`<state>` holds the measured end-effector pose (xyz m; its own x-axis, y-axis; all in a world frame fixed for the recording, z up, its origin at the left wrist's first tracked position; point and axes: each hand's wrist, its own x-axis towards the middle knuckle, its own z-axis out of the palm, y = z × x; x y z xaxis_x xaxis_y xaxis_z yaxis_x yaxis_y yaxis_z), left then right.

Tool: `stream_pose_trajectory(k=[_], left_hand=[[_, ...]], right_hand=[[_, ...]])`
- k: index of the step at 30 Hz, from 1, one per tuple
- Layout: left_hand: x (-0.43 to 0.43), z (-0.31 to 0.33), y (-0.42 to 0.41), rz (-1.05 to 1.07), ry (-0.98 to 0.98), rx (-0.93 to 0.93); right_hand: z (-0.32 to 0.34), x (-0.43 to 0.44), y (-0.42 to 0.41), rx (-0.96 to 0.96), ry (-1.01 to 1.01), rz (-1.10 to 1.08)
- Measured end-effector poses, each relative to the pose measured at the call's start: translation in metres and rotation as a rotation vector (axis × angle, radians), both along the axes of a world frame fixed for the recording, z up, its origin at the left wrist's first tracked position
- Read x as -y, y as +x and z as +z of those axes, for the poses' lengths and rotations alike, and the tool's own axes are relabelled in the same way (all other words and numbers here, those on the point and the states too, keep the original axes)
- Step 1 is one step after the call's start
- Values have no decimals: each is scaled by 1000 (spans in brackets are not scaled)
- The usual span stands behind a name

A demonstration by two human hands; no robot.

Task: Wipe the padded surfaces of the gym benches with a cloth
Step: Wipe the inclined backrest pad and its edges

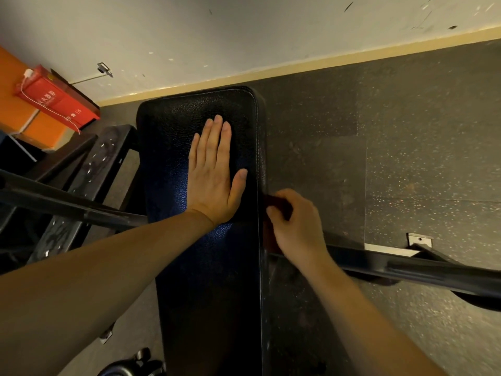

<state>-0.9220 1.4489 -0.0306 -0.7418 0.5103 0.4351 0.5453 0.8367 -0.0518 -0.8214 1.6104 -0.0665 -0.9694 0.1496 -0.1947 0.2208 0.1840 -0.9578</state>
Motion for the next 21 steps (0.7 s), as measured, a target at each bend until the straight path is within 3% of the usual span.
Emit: stream_pose_trajectory(k=[5,8,10,12,16,21], left_hand=[[1,-1,0,0,2,8],[1,0,0,-1,-1,8],[1,0,0,5,-9,-2],[1,-1,0,-2,-6,1],[1,-2,-1,-8,9,8],[1,-1,0,-11,-3,15]], right_hand=[[-24,10,80,223,42,278],[-13,1,37,118,115,184],[2,-1,9,24,61,42],[-3,3,14,50,-13,21],[-34,14,77,276,113,316],[-24,9,35,55,191,178]])
